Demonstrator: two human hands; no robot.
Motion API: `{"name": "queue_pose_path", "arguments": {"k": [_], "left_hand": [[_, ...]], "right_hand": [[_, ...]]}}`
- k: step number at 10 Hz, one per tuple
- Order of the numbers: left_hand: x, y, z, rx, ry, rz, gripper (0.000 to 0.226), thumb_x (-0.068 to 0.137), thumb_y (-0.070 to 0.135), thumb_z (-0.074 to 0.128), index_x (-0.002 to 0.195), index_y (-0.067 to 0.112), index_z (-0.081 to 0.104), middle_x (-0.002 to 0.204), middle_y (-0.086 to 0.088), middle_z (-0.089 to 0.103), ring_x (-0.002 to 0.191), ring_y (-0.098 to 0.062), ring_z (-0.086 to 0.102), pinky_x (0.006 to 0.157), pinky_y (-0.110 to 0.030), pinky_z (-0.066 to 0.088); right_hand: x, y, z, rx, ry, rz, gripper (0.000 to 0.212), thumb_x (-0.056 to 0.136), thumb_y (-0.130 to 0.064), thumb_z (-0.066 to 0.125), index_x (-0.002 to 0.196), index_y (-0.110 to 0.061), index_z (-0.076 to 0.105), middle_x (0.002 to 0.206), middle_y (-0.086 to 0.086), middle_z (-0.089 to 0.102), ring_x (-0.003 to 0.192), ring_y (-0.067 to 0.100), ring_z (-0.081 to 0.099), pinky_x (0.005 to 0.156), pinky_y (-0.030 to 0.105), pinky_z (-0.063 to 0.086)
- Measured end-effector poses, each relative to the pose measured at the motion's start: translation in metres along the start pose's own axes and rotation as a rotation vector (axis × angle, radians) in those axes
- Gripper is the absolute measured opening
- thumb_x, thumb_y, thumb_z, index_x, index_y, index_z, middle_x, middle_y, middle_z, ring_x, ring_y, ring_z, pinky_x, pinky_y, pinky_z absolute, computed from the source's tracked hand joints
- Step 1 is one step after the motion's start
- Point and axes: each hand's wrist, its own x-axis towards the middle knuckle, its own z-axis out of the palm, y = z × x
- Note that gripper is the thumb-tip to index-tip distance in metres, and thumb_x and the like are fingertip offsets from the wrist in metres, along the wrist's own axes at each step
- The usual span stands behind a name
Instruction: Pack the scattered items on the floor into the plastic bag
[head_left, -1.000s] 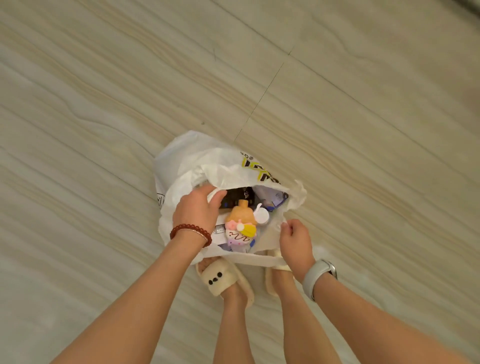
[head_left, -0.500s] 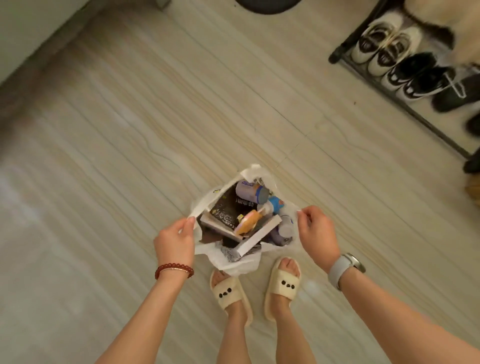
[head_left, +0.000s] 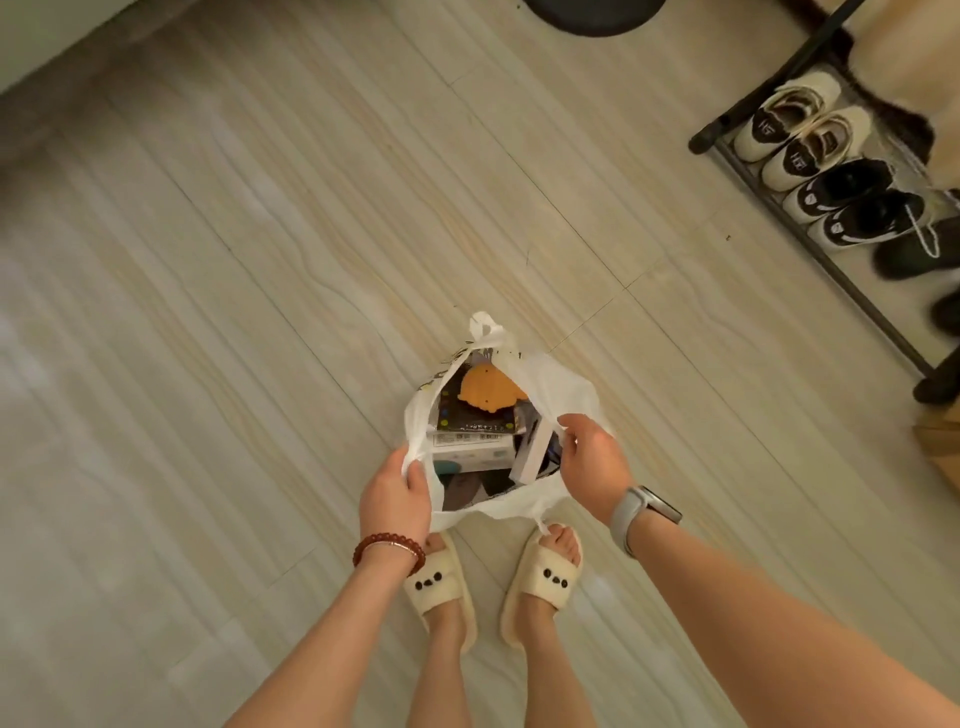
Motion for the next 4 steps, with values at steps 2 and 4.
{"name": "queue_pose_path", "arguments": {"k": [2, 4], "left_hand": [[0.004, -0.004, 0.008, 0.291, -0.32, 0.057, 0.048, 0.094, 0.016, 0.038, 0.141, 0.014, 0.026, 0.136, -0.015, 0.046, 0.122, -0.03, 0.046, 0.098, -0.034, 0.039], [-0.016, 0.019, -0.014, 0.235, -0.185, 0.107, 0.046, 0.093, 0.021, 0.041, 0.137, 0.012, 0.034, 0.14, -0.01, 0.033, 0.128, -0.025, 0.036, 0.104, -0.029, 0.032]], "right_hand": [[0.0, -0.002, 0.015, 0.028, -0.249, 0.036, 0.046, 0.093, -0.005, 0.034, 0.138, -0.012, 0.038, 0.108, 0.01, 0.057, 0.064, 0.014, 0.047, 0.06, 0.02, 0.039], [-0.023, -0.03, -0.03, 0.203, -0.115, -0.006, 0.037, 0.095, -0.008, 0.034, 0.129, -0.008, 0.047, 0.127, 0.015, 0.057, 0.084, 0.022, 0.056, 0.081, 0.029, 0.044]]}}
